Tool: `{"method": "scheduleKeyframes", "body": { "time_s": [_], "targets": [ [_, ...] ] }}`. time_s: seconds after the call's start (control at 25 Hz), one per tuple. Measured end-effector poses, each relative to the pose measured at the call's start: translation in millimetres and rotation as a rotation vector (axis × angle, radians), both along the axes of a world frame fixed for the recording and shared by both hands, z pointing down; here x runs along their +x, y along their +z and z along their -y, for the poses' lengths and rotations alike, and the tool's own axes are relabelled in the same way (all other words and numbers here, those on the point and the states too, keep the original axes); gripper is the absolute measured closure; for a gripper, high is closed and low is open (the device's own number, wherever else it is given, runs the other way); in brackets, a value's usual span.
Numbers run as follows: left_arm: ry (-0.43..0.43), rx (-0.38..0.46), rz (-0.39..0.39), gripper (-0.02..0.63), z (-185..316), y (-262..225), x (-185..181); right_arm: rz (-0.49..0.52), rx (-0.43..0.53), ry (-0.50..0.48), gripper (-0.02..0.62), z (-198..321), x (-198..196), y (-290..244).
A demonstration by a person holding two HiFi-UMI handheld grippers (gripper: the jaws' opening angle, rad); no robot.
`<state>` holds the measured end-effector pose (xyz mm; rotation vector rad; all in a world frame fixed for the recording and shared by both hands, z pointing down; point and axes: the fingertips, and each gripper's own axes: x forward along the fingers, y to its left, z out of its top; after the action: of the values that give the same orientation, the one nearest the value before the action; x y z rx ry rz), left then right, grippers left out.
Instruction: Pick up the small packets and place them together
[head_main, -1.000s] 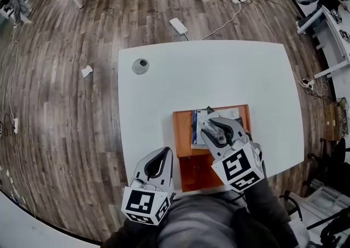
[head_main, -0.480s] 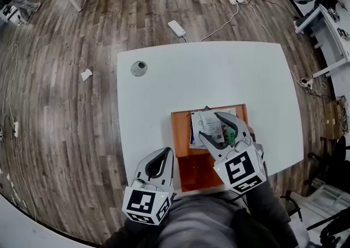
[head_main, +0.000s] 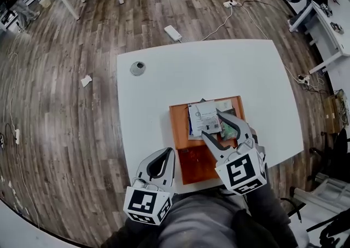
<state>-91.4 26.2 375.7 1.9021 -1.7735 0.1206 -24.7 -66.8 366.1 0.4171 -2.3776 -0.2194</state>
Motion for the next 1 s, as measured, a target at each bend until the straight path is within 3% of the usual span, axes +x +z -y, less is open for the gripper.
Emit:
{"method": "scheduleKeyframes", "body": {
  "time_s": [0.32,0.68,1.0],
  "targets": [
    [0.030,-0.032,0.000,0.606,-24,7,12,-0.012,-0.037,-0.005,0.356,-34,8,17],
    [0.060,-0.089,-0.007,0.606,-43,25,16,-0.069,-0.164,-0.146,0.356,-95,7,57],
    [0.023,-0.139,-0.013,0.606,-55,43,5,-0.165,-0.269,-0.217,0.356,-112,6,104]
  ]
}}
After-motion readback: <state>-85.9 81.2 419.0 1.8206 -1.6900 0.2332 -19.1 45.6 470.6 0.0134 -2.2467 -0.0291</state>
